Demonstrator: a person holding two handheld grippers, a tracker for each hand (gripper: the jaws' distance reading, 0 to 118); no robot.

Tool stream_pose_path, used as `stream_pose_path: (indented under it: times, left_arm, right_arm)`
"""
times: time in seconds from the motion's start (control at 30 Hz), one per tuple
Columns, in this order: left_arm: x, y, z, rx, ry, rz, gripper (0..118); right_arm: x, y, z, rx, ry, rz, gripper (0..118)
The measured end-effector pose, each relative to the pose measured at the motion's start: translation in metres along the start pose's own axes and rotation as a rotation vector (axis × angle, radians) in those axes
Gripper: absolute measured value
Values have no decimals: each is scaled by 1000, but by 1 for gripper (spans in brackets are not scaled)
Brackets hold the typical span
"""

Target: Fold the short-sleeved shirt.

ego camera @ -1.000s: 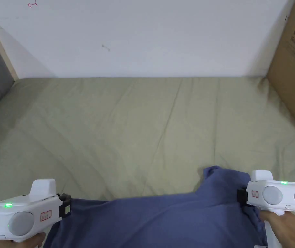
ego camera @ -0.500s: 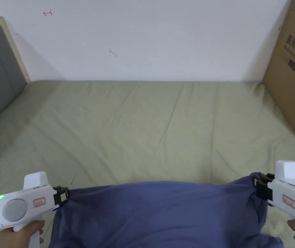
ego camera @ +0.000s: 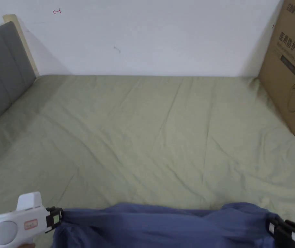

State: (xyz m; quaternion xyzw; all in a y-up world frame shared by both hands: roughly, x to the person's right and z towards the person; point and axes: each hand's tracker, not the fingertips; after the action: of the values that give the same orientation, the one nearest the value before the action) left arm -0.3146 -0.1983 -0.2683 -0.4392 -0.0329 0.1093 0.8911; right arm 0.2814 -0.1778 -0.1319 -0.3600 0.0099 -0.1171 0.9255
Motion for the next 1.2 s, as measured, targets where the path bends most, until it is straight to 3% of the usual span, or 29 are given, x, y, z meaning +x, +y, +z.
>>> stream_pose_path:
  times: [0.27, 0.43, 0.5, 0.53, 0.57, 0.63, 0.67, 1.0, 1.1, 1.2]
  left_arm:
    - [-5, -52, -31, -96, 65, -80, 3]
    - [-1, -55, -34, -103, 95, -97, 5]
    - [5, -51, -29, -115, 104, -111, 20]
    - [7, -49, -25, -115, 113, -132, 38]
    - [11, -45, -20, -109, 130, -145, 58]
    - [20, -35, -3, -60, 132, -156, 93]
    - [23, -28, 8, -5, 119, -150, 96]
    - [91, 43, 109, 549, 45, -184, 96]
    - [107, 47, 121, 654, 19, -220, 95]
    - [121, 44, 123, 722, 36, -260, 87]
  right_arm:
    - [11, -61, -36, -156, -139, -101, 3]
    - [6, -63, -43, -156, -173, -90, 4]
    - [0, -57, -36, -151, -182, -78, 5]
    - [-8, -51, -27, -136, -186, -75, 11]
    - [-13, -44, -19, -100, -202, -60, 25]
    - [-23, -26, -3, -22, -223, -24, 71]
    - [-29, -16, 5, 34, -205, -6, 79]
    - [-102, 82, 65, 476, -192, 167, 81]
    - [-125, 92, 72, 557, -212, 203, 81]
    - [-134, 94, 69, 582, -231, 216, 81]
